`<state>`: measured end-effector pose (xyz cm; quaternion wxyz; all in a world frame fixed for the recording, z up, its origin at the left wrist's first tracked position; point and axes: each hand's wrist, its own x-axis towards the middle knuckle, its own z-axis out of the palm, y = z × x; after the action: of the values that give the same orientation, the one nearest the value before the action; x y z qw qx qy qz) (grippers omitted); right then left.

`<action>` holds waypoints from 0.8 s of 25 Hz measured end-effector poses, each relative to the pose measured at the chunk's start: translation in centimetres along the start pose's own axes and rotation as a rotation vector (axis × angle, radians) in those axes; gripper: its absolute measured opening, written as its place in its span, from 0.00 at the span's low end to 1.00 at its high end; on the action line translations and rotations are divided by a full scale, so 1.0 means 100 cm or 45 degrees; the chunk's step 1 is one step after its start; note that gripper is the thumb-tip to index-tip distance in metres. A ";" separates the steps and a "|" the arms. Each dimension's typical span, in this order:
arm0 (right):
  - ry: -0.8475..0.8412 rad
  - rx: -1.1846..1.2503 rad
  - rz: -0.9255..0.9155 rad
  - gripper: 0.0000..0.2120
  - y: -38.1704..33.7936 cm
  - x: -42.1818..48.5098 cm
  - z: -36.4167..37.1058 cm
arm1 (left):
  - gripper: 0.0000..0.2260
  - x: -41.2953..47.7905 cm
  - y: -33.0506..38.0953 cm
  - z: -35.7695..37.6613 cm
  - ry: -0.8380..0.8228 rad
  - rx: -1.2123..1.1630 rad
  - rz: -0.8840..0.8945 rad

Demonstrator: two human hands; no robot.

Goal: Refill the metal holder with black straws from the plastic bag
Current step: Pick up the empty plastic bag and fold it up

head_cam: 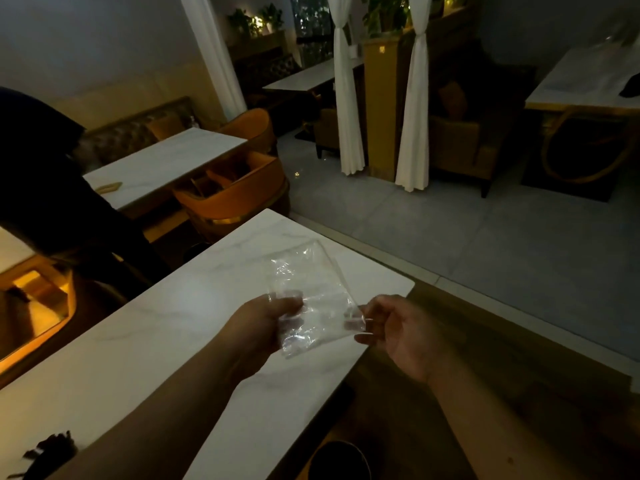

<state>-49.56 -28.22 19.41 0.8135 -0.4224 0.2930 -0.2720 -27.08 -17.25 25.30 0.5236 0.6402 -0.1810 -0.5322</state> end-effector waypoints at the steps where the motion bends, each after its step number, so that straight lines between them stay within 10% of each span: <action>1: 0.090 -0.039 0.016 0.13 -0.001 0.000 -0.001 | 0.12 -0.001 -0.004 0.000 -0.020 0.032 -0.011; 20: 0.395 -0.236 0.026 0.11 0.011 -0.049 0.050 | 0.15 0.019 -0.029 -0.036 -0.577 -0.022 -0.175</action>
<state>-49.16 -21.65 22.01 0.7189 -0.4455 0.4430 -0.2973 -24.23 -15.92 21.52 0.4376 0.5107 -0.2452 -0.6983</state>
